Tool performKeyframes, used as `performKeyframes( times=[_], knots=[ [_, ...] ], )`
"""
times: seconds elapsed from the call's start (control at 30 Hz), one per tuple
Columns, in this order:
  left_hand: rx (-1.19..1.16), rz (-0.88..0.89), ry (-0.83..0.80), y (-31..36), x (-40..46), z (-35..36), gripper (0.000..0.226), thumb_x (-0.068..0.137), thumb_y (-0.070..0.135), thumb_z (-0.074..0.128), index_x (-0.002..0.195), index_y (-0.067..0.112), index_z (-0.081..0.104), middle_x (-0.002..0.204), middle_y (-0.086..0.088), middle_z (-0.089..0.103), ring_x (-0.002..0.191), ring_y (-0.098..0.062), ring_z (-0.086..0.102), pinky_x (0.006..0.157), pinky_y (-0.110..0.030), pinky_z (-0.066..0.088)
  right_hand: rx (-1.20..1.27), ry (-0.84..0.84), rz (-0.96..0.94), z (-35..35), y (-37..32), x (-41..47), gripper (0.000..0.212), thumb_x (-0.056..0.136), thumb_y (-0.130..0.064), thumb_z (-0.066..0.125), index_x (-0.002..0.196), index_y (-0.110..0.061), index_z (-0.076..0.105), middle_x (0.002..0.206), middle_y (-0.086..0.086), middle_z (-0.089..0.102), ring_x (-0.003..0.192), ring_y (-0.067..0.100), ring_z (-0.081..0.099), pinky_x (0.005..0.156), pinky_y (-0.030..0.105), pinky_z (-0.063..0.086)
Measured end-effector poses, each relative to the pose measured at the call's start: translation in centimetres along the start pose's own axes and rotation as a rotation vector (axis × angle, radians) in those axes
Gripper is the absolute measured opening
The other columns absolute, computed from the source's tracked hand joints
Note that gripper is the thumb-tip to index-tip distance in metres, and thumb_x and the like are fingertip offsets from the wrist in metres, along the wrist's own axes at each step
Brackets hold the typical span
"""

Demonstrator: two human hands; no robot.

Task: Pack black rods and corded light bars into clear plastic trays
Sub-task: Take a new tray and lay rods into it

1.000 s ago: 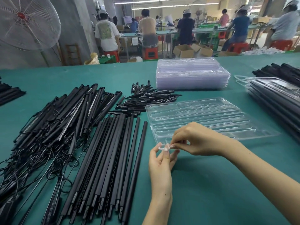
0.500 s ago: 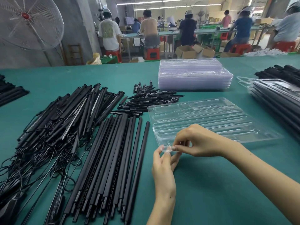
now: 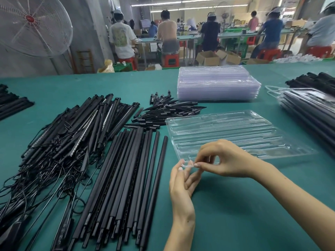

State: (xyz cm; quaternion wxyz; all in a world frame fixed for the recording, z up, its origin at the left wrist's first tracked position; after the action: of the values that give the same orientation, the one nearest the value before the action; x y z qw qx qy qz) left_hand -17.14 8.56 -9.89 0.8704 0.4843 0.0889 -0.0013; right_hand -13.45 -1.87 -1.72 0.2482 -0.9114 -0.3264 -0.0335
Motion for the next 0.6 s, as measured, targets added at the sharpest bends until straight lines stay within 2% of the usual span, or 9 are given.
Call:
performKeyframes(
  times=[0.3, 0.4, 0.6],
  knots=[
    [0.023, 0.019, -0.011, 0.08, -0.17, 0.09, 0.025, 0.103, 0.019, 0.033, 0.114, 0.019, 0.055, 0.097, 0.001, 0.074, 0.091, -0.018, 0.071, 0.089, -0.033, 0.051, 0.006, 0.021, -0.008, -0.23, -0.03, -0.18, 0.014, 0.089, -0.028, 0.065, 0.085, -0.018, 0.073, 0.076, -0.014, 0.066, 0.069, 0.003, 0.06, 0.065, 0.027, 0.051],
    [0.003, 0.002, -0.004, 0.02, -0.11, 0.07, 0.024, 0.102, 0.015, 0.034, 0.114, 0.016, 0.055, 0.097, -0.001, 0.074, 0.09, -0.019, 0.071, 0.09, -0.033, 0.051, 0.005, 0.025, 0.001, -0.21, 0.05, -0.23, 0.013, 0.089, -0.027, 0.066, 0.084, -0.018, 0.073, 0.076, -0.014, 0.066, 0.069, 0.004, 0.06, 0.065, 0.028, 0.051],
    [-0.036, -0.04, 0.022, -0.09, 0.22, -0.27, 0.024, 0.1, 0.01, 0.034, 0.112, 0.01, 0.055, 0.101, -0.01, 0.071, 0.085, -0.021, 0.072, 0.082, -0.028, 0.054, -0.102, 0.023, -0.01, 0.11, -0.3, -0.34, 0.014, 0.089, -0.03, 0.064, 0.084, -0.021, 0.072, 0.078, -0.013, 0.065, 0.069, 0.0, 0.054, 0.067, 0.027, 0.048]
  ],
)
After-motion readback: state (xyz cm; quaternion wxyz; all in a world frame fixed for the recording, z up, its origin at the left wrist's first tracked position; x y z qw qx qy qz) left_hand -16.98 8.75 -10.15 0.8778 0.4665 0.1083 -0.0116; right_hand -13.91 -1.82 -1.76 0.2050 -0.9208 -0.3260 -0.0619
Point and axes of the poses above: each hand's wrist, its own x-axis towards the middle knuckle, its own z-axis out of the palm, y = z × x, the point moved 7 cm from there along x, towards the middle knuckle
